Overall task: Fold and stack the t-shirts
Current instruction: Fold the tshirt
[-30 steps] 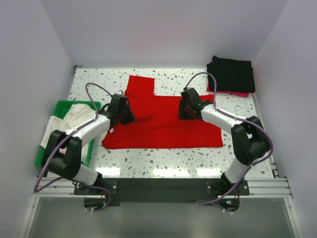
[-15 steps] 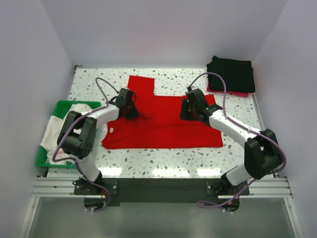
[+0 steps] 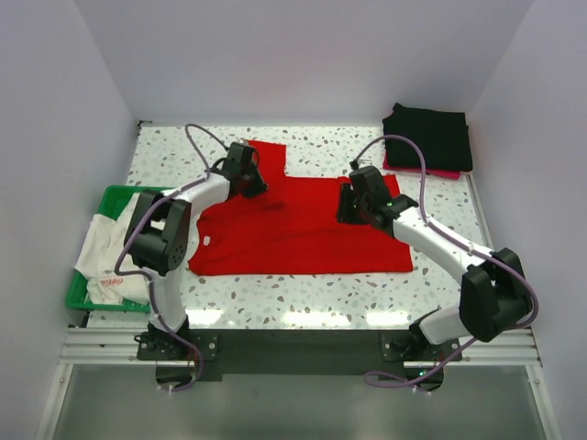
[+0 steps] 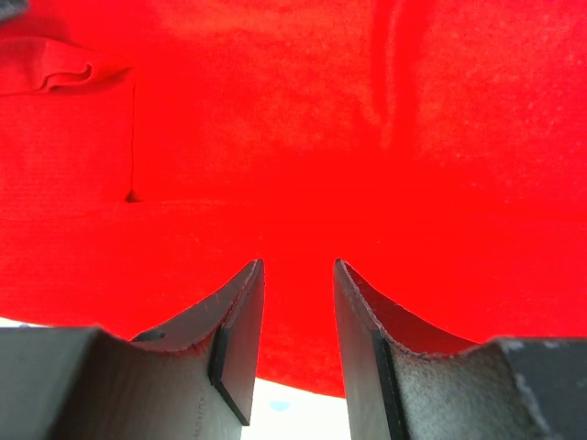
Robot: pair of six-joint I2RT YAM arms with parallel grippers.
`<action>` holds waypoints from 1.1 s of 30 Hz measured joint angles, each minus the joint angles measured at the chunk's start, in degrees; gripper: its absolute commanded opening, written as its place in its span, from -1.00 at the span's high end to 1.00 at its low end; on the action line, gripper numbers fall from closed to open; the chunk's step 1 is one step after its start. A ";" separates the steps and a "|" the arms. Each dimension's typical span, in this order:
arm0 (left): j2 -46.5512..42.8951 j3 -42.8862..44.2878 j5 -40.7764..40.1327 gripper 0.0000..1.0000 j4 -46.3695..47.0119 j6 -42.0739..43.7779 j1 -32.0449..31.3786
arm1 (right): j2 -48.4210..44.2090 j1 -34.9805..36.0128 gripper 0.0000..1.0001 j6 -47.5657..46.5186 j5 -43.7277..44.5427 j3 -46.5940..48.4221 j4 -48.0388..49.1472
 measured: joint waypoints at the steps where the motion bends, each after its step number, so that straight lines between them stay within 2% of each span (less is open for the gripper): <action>1: 0.09 0.66 0.35 0.50 0.00 0.15 0.24 | -0.02 -0.02 0.19 -0.02 0.11 0.00 -0.04; 6: -0.70 2.67 0.04 0.40 -0.66 1.14 1.66 | -0.02 -0.02 0.18 -0.39 1.33 0.00 -0.48; 11: -6.10 -2.34 -1.44 0.43 -1.44 1.14 1.92 | 0.48 -0.39 0.18 -0.66 1.77 0.92 -1.36; 18: -18.27 -19.54 -2.36 0.53 -0.85 -0.61 0.63 | 2.16 -0.46 0.19 -0.66 1.33 2.56 -0.83; 21: -20.48 -23.80 -2.45 0.56 -0.68 -1.07 -0.02 | 2.93 -0.46 0.19 -0.63 1.14 2.56 -0.63; 27: -19.12 -23.58 -2.80 0.56 0.20 -0.98 -0.13 | 3.54 -0.46 0.19 -0.61 0.61 2.56 -0.55; 33: -12.00 -16.85 -2.95 0.56 0.79 -0.48 -0.11 | 3.63 -0.46 0.19 -0.55 -1.22 2.56 0.07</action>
